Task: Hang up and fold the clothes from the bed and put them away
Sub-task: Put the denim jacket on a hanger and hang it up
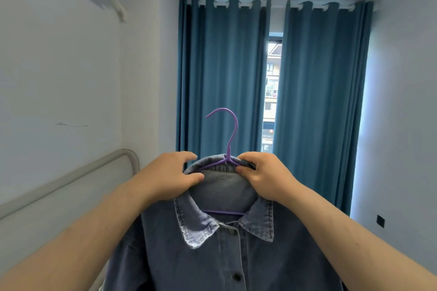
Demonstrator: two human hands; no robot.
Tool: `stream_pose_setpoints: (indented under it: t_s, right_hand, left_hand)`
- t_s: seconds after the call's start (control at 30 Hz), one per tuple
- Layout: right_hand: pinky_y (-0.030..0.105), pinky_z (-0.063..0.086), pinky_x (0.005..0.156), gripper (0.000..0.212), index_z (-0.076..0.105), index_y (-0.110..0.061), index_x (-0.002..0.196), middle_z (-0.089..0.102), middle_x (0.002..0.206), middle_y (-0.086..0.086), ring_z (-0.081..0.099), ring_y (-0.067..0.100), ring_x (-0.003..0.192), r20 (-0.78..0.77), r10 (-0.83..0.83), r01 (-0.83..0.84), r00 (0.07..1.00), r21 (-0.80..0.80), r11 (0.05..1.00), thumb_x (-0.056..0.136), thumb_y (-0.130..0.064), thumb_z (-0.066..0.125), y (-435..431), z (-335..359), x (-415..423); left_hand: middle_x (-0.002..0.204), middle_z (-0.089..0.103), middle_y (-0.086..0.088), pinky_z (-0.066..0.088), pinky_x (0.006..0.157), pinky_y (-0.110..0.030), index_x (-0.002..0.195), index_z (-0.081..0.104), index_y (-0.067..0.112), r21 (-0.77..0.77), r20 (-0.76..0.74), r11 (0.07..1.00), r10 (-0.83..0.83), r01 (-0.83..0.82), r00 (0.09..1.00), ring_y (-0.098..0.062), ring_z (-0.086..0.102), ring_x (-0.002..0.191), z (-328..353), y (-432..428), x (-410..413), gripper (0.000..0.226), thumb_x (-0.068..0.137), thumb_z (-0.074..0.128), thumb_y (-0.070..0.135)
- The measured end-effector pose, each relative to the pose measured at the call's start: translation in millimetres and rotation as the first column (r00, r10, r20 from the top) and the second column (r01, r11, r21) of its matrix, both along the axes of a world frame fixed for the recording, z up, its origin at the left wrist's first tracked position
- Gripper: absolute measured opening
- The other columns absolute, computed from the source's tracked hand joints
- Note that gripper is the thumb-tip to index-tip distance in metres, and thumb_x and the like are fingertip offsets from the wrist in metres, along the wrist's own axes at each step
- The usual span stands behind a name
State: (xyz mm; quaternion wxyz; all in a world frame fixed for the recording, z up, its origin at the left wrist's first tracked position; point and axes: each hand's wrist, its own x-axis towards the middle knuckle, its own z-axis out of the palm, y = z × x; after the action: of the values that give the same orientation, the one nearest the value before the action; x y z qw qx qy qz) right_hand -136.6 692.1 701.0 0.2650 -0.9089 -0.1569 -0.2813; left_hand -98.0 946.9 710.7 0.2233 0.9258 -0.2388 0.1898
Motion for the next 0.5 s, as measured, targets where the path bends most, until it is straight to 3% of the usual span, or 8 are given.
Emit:
stream_pose_setpoints:
  t_s: [0.07, 0.13, 0.2, 0.3, 0.4, 0.5]
  right_hand:
    - [0.028, 0.037, 0.057, 0.017, 0.064, -0.020, 0.078, 0.058, 0.070, 0.003, 0.044, 0.008, 0.058, -0.012, 0.066, -0.066, 0.998, 0.021, 0.998, 0.094, -0.026, 0.064, -7, 2, 2]
    - [0.025, 0.036, 0.056, 0.017, 0.065, -0.016, 0.079, 0.057, 0.070, 0.007, 0.043, 0.009, 0.059, -0.001, 0.118, -0.118, 0.993, 0.040, 0.992, 0.094, -0.025, 0.065, -13, 4, 3]
    - [0.023, 0.034, 0.054, 0.019, 0.064, -0.014, 0.078, 0.056, 0.068, 0.008, 0.043, 0.010, 0.058, 0.021, 0.166, -0.166, 0.986, 0.046, 0.985, 0.093, -0.025, 0.066, -15, 6, 5]
    - [0.029, 0.038, 0.055, 0.021, 0.066, -0.012, 0.078, 0.059, 0.069, 0.010, 0.047, 0.017, 0.059, 0.079, 0.218, -0.222, 0.973, 0.054, 0.974, 0.089, -0.030, 0.070, -18, 8, 7]
    - [0.032, 0.038, 0.054, 0.029, 0.066, -0.012, 0.074, 0.059, 0.065, 0.007, 0.048, 0.020, 0.058, 0.109, 0.233, -0.241, 0.966, 0.065, 0.968, 0.084, -0.037, 0.074, -24, 7, 7]
    - [0.023, 0.030, 0.049, 0.036, 0.060, -0.012, 0.065, 0.044, 0.052, -0.005, 0.035, 0.008, 0.050, 0.109, 0.282, -0.292, 0.953, 0.093, 0.952, 0.084, -0.038, 0.076, -31, 4, 9]
  left_hand:
    - [0.102, 0.052, 0.021, 0.038, 0.076, -0.021, 0.132, 0.056, 0.038, -0.020, 0.051, 0.998, -0.064, 0.065, 0.997, -0.001, 0.053, 0.095, 1, 10, -6, 0.073, 0.070, 0.052, 0.077]
    - [0.112, 0.047, 0.026, 0.036, 0.085, -0.022, 0.136, 0.047, 0.046, 0.016, 0.116, 0.989, -0.151, 0.150, 0.982, 0.002, 0.048, 0.104, 2, 8, -14, 0.078, 0.066, 0.049, 0.079]
    - [0.108, 0.054, 0.029, 0.042, 0.082, -0.023, 0.127, 0.046, 0.050, 0.070, 0.135, 0.983, -0.179, 0.171, 0.975, 0.003, 0.053, 0.099, -4, -3, -22, 0.056, 0.075, 0.050, 0.070]
    - [0.081, 0.059, 0.016, 0.047, 0.070, -0.035, 0.097, 0.055, 0.034, 0.021, 0.276, 0.999, -0.038, 0.033, 0.960, -0.013, 0.057, 0.078, -13, -22, -29, 0.019, 0.095, 0.046, 0.051]
    - [0.065, 0.055, 0.009, 0.046, 0.060, -0.037, 0.070, 0.050, 0.030, -0.076, 0.326, 0.994, 0.105, -0.085, 0.940, -0.014, 0.054, 0.064, -12, -31, -38, 0.034, 0.089, 0.049, 0.058]
    - [0.056, 0.053, 0.006, 0.039, 0.052, -0.034, 0.064, 0.052, 0.023, -0.101, 0.350, 0.983, 0.182, -0.156, 0.919, -0.009, 0.049, 0.055, -10, -37, -52, 0.045, 0.082, 0.051, 0.065]
